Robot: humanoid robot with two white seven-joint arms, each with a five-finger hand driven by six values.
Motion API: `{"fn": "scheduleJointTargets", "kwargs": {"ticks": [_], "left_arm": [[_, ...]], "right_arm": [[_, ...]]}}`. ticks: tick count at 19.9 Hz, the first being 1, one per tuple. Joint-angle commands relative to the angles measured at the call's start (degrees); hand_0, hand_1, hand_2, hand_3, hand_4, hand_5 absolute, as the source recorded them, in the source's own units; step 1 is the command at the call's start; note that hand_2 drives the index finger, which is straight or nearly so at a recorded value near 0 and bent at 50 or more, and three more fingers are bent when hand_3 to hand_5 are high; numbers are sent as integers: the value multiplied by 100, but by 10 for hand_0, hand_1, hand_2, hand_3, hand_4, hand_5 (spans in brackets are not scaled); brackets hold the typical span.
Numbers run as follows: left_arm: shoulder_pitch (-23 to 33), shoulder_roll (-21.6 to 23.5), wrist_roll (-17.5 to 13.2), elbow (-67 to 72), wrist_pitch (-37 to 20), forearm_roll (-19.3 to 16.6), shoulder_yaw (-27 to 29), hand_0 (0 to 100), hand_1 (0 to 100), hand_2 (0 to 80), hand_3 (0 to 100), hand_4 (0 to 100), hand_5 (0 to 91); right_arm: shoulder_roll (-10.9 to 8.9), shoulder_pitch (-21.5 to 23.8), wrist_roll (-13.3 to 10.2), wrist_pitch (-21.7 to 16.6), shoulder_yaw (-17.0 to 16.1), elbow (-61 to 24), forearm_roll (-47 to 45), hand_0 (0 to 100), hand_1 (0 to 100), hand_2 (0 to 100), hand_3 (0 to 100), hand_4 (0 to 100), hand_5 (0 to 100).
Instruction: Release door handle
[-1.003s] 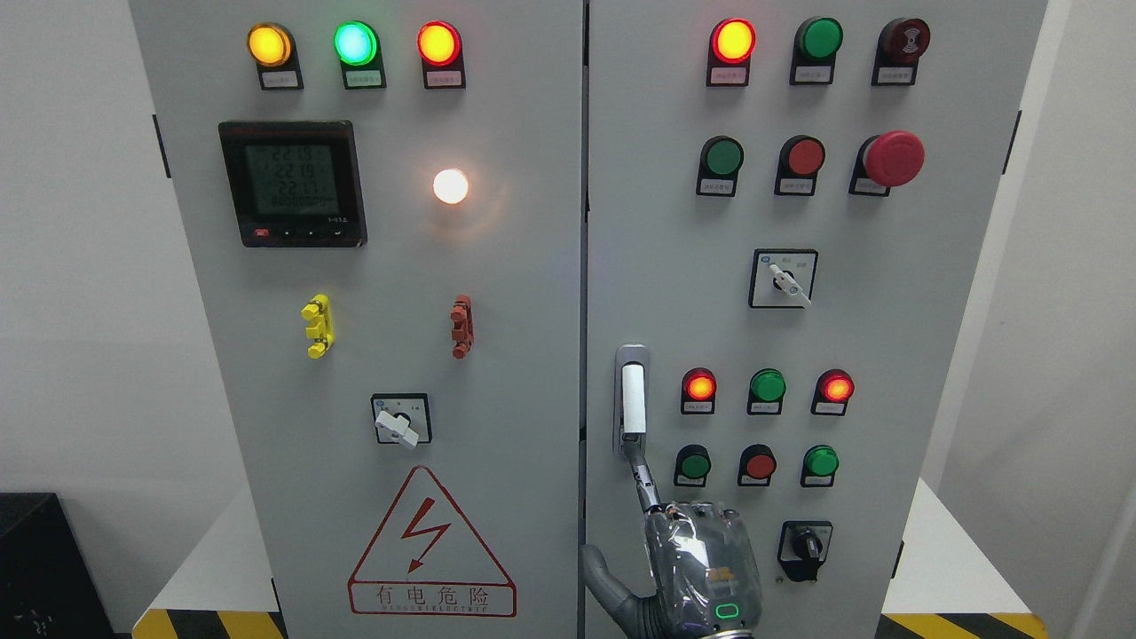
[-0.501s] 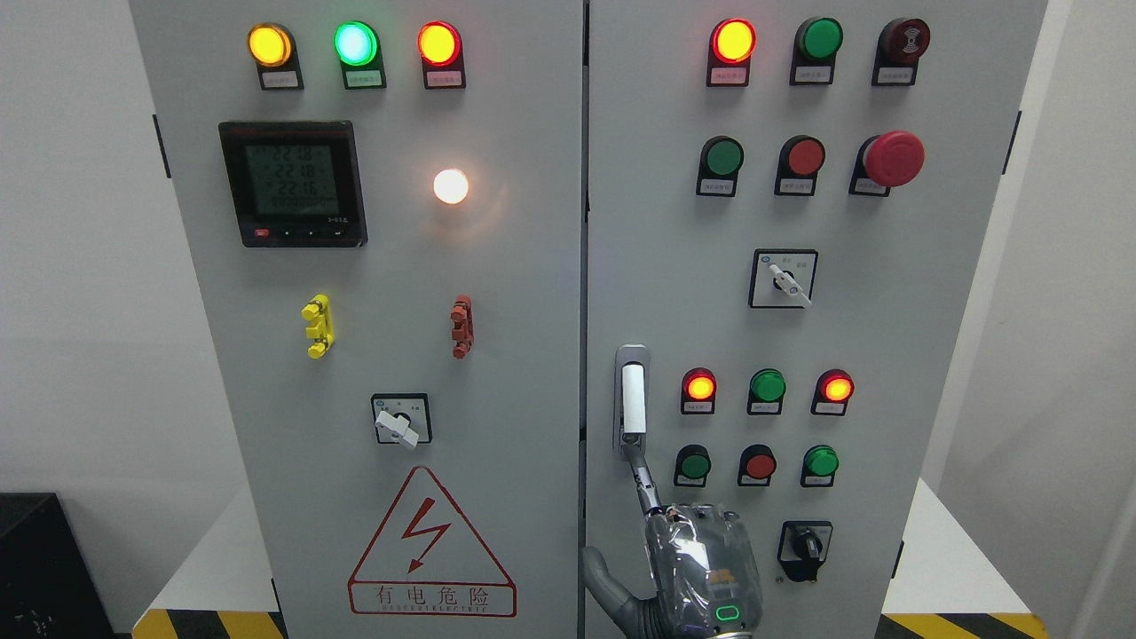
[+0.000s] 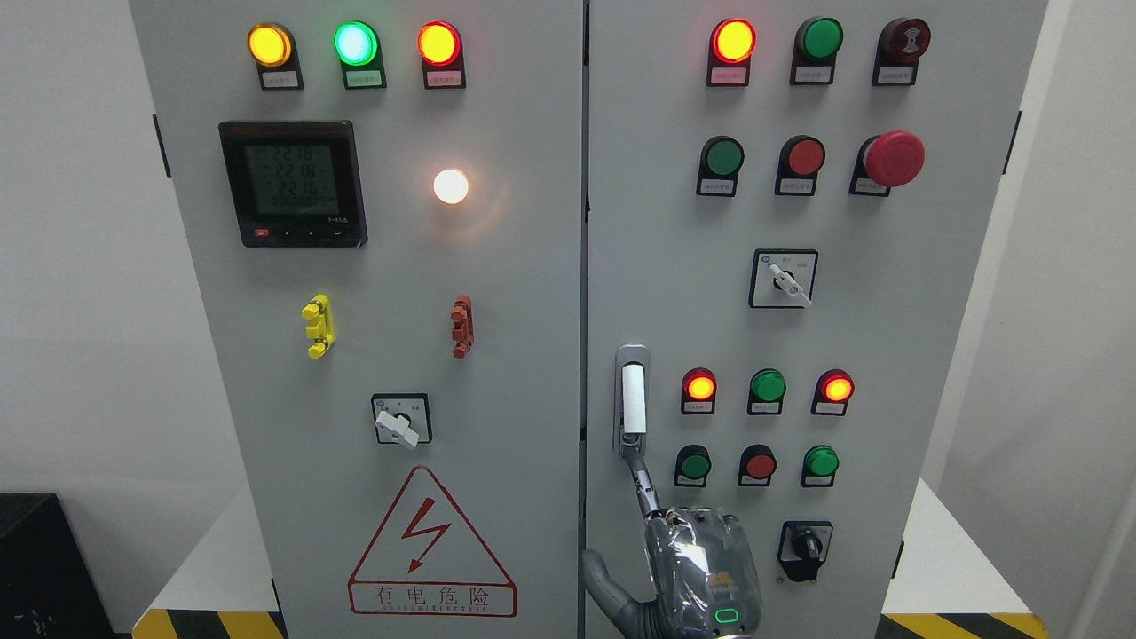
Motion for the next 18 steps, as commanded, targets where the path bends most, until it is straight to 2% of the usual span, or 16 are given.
{"fn": "scheduleJointTargets", "kwargs": {"ticks": [1,18], "left_arm": [[0,0,3,-114,1,0,-123,0,0,23,86,12,0],[0,0,3,-114,1,0,-123,0,0,23,87,13,0]], "right_arm": [[0,11,-15,-2,10,-135,-5,302,239,0,1000,1000,992],[0,64,-24,-2,2,-381,-5,301,239,0,1000,1000,991]]}}
